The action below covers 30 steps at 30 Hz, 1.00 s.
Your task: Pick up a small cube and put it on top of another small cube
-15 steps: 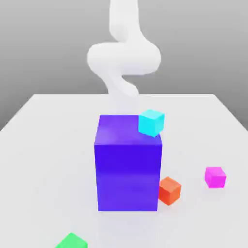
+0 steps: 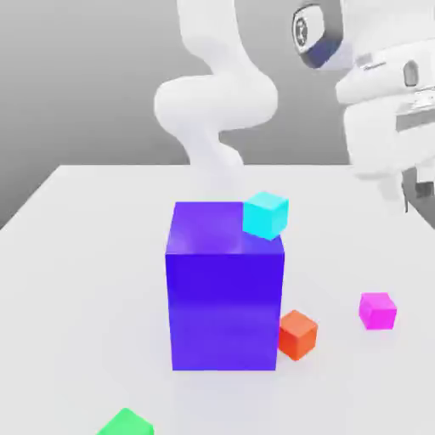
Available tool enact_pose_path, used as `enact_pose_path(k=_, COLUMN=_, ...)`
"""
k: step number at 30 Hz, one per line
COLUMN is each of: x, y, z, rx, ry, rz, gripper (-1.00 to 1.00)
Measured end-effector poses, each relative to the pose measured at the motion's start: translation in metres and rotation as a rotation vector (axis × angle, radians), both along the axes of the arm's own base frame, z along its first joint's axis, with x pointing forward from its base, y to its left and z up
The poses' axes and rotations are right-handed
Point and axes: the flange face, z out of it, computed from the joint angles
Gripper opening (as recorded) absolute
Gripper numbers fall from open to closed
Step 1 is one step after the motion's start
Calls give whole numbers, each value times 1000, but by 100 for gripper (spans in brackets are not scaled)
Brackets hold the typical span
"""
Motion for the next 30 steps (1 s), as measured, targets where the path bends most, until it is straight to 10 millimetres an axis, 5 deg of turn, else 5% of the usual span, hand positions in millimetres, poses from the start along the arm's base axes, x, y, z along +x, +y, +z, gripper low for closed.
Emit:
enact_pose_path(k=8, x=-109, y=61, z=-146, rx=-195, ry=137, rz=502, gripper=0)
enact_pose_path(k=15, x=-123, y=56, z=-224, rx=-232, ry=165, rz=567, gripper=0)
enact_pose_path(k=16, x=-123, y=55, z=-232, rx=-232, ry=166, rz=567, gripper=-100)
enact_pose_path(k=23, x=-123, y=55, z=-234, rx=-233, ry=167, rz=567, gripper=-100)
enact_pose_path(k=29, x=-123, y=55, z=-181, rx=-234, ry=167, rz=567, gripper=-100)
enact_pose_path(k=30, x=-111, y=49, z=-176, rx=-231, ry=172, rz=529, gripper=-100)
